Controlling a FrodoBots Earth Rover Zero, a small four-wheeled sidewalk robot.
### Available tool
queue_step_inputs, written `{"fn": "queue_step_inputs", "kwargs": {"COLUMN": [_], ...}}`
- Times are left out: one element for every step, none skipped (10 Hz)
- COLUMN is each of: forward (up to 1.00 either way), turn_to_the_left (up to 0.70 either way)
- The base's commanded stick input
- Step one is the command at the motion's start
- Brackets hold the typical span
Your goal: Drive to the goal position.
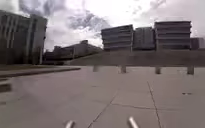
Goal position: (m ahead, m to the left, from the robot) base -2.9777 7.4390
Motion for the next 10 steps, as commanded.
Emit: {"fn": "queue_step_inputs", "kwargs": {"forward": [0.0, 0.0, 0.0, 0.0, 0.0, 0.0, 0.0, 0.0, 0.43, 0.99], "turn_to_the_left": [1.0, 1.0, 1.0, 1.0, 1.0, 1.0, 1.0, 1.0, 0.75, 0.41]}}
